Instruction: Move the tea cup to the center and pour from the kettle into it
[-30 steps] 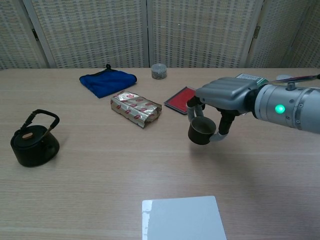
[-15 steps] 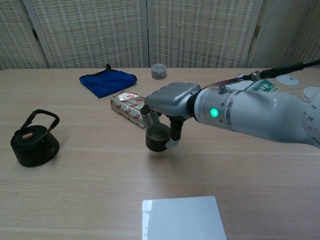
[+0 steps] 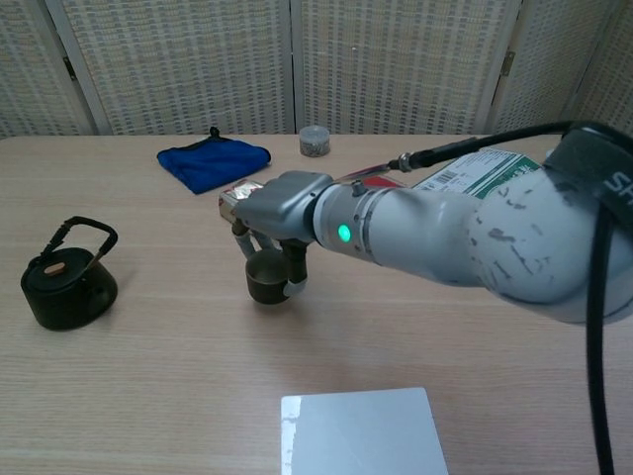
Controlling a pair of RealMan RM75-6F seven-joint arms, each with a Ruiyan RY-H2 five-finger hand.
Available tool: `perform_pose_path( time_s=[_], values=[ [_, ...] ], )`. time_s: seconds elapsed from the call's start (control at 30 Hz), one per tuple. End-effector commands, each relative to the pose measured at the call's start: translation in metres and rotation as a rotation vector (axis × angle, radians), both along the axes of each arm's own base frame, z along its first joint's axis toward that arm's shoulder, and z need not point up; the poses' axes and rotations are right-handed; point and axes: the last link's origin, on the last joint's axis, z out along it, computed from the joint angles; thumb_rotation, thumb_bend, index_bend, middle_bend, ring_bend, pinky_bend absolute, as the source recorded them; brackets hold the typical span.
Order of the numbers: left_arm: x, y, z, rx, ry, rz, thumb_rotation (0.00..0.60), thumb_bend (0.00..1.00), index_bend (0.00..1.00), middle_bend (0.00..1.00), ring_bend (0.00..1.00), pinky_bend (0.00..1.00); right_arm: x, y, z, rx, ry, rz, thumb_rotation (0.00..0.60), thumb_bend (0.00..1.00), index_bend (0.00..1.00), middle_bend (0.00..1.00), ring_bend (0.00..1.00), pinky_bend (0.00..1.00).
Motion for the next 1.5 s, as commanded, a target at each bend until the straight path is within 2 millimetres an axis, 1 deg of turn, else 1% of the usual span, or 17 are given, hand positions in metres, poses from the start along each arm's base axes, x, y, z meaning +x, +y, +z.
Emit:
perform_pose_path(
  time_s=[0.03, 0.4, 0.77, 0.93, 1.07, 1.2, 1.3, 1.4, 1.5],
  values=[
    [0.000, 0.000, 0.000, 0.001, 0.001, 0.001, 0.600, 0.15, 0.45, 0.40, 0.34, 0.22, 0.002, 0.000, -0.005, 0.001, 0.013, 0.004, 0.600, 0.26, 0.50, 0.44, 0.27, 0.26],
    [-0.002, -0.003, 0.002, 0.005, 0.004, 0.008, 0.600, 0.15, 0.45, 0.40, 0.34, 0.22, 0.008, -0.003, -0.015, 0.004, 0.019, -0.008, 0.600, 0.26, 0.50, 0.42, 0.28, 0.26],
    [-0.005, -0.004, 0.002, 0.005, 0.007, 0.013, 0.600, 0.15, 0.45, 0.40, 0.34, 0.22, 0.007, -0.007, -0.021, -0.012, 0.053, -0.010, 0.600, 0.26, 0.49, 0.39, 0.25, 0.26],
    [-0.005, -0.004, 0.002, 0.003, 0.005, 0.013, 0.600, 0.15, 0.45, 0.40, 0.34, 0.22, 0.006, -0.007, -0.022, -0.014, 0.064, -0.011, 0.600, 0.25, 0.44, 0.36, 0.23, 0.26],
    [-0.006, -0.005, 0.002, 0.003, 0.006, 0.013, 0.600, 0.15, 0.45, 0.40, 0.34, 0.22, 0.005, -0.007, -0.021, -0.013, 0.069, -0.015, 0.600, 0.24, 0.35, 0.32, 0.20, 0.26],
    [-0.006, -0.005, 0.002, 0.004, 0.005, 0.016, 0.600, 0.15, 0.45, 0.40, 0.34, 0.21, 0.004, -0.007, -0.020, -0.019, 0.083, -0.014, 0.600, 0.22, 0.23, 0.27, 0.17, 0.26],
    [-0.006, -0.005, 0.002, 0.002, 0.003, 0.015, 0.600, 0.15, 0.45, 0.40, 0.34, 0.21, 0.002, -0.006, -0.018, -0.017, 0.080, -0.023, 0.600, 0.21, 0.17, 0.24, 0.16, 0.25],
    [-0.006, -0.005, 0.002, 0.004, 0.002, 0.012, 0.600, 0.15, 0.45, 0.40, 0.34, 0.21, 0.003, -0.006, -0.012, -0.021, 0.061, -0.023, 0.600, 0.21, 0.13, 0.22, 0.15, 0.24],
    [-0.006, -0.004, 0.002, 0.007, -0.001, 0.011, 0.600, 0.15, 0.45, 0.40, 0.34, 0.21, 0.002, -0.006, -0.001, -0.027, 0.031, -0.021, 0.600, 0.21, 0.13, 0.21, 0.14, 0.24]
  ],
)
